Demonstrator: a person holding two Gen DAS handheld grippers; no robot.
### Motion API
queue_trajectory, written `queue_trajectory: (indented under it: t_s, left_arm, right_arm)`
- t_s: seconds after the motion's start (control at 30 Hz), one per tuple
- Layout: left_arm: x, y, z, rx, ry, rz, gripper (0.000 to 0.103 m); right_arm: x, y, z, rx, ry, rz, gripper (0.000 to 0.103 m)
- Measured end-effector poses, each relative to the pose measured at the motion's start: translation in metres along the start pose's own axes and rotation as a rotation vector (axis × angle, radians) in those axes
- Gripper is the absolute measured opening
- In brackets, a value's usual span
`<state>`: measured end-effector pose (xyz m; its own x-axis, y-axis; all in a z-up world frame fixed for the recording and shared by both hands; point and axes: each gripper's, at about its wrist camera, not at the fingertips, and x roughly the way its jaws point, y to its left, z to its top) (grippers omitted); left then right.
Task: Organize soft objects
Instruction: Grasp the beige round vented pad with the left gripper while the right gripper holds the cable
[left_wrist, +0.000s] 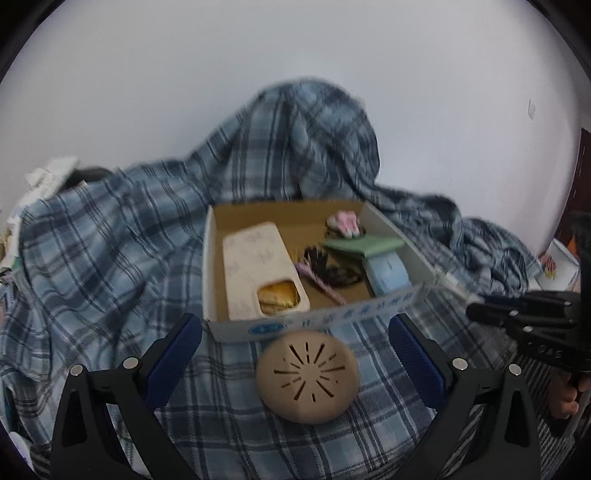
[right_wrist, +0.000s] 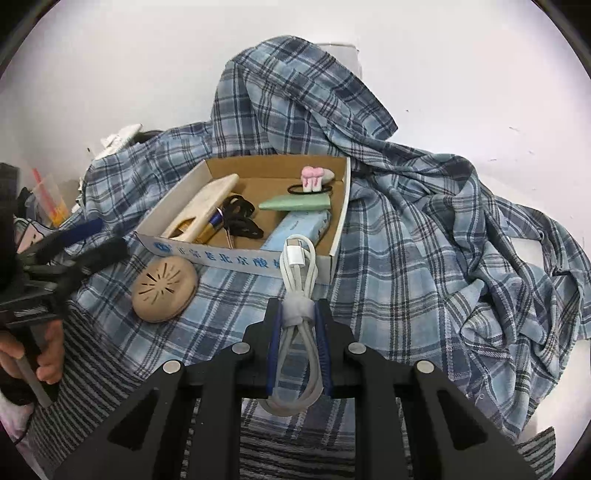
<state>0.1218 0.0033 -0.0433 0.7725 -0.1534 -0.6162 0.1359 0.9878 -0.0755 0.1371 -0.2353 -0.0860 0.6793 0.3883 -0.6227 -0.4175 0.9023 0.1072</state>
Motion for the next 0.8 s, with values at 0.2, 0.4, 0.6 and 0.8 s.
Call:
queue_trajectory:
  t_s: [0.2,0.4,0.6,0.8]
  left_arm:
    - [0.028,-0.001,-0.003,-0.003,0.136,-0.038,0.087]
    - [0.042,-0.016,-0.008,0.077,0.221,-0.038,0.078]
    - [0.048,-0.02,-0.01,0.105,0.257,-0.023,0.074]
    - [0.051,-0.022,-0.01,0.122,0.268,-0.012,0.074]
  right_arm:
    - [-0.007,0.01,-0.001,-0.045,-0.038,0.009,0.017]
    - [-0.014,0.012,-0.001,-0.062,-0.071,0.022,0.017]
    - [-0.013,0.009,-0.001,-0.047,-0.061,0.035,0.017]
    - [-0.014,0.009,0.0,-0.049,-0.068,0.038,0.017]
